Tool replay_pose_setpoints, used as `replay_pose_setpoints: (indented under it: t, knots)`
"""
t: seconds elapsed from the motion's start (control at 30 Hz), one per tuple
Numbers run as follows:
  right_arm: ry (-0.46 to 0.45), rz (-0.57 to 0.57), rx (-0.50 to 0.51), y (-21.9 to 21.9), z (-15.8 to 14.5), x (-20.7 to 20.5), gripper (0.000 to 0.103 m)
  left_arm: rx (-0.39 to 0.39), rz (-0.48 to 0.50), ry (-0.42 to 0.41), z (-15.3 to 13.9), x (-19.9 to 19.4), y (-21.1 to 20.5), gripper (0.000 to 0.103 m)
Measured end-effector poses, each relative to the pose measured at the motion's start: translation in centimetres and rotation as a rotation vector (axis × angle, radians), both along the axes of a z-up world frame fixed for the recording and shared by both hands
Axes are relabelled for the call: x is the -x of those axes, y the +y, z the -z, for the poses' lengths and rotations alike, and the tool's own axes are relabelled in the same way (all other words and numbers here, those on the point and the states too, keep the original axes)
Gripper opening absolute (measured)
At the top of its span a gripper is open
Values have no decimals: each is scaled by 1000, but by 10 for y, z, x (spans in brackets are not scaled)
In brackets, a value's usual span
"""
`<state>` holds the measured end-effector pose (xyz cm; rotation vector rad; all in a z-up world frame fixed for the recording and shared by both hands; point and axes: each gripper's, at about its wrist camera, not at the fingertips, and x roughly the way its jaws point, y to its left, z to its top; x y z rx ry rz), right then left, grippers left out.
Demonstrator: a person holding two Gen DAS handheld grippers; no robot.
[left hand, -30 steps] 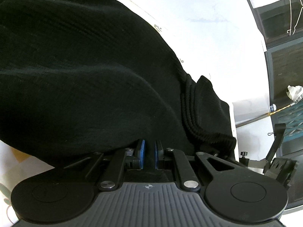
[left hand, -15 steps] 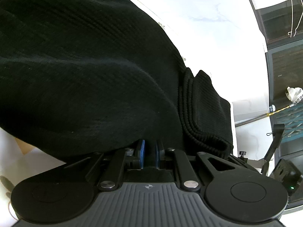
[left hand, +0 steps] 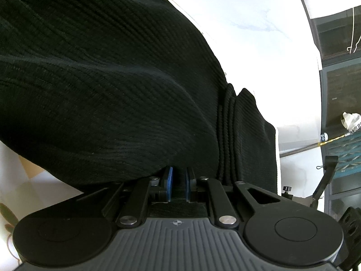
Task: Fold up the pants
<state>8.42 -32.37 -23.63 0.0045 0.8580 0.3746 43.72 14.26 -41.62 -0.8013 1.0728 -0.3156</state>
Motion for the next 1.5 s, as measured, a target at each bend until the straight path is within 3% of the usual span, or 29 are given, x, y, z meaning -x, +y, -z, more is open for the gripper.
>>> replay_pose_setpoints:
  t: [0.13, 0.23, 0.37, 0.5, 0.63, 0.8, 1.13, 1.27, 1.4, 1.5]
  knots:
    - [-98, 103, -13, -17, -19, -2, 47, -1, -3, 1, 0, 1, 1, 12]
    - [-112, 206, 27, -34, -18, -25, 44, -12, -2, 0, 0, 2, 0, 12]
    - [-57, 234, 0, -51, -7, -71, 27, -31, -9, -5, -1, 6, -1, 12]
    - [20, 222, 61, -45, 20, -124, 23, -31, -49, -1, 1, 12, -2, 11]
    - [12, 318, 40, -59, 31, -152, 12, -10, -94, -4, 5, 19, -2, 8]
    - [-1, 307, 96, -54, 26, -166, 11, 15, -128, -7, 11, 31, 0, 6]
    - [19, 348, 39, -58, 12, -173, 12, 26, -154, -7, 8, 45, 9, 6]
    - [-63, 315, -80, -59, -10, -145, 36, -35, -185, -65, -7, 61, 31, 22]
    - [-57, 173, -13, -21, -16, -132, 36, -68, -226, -105, -19, 73, 57, 24]
    - [-33, -8, 91, 37, -5, -127, 36, -109, -259, -121, -23, 71, 67, 38]
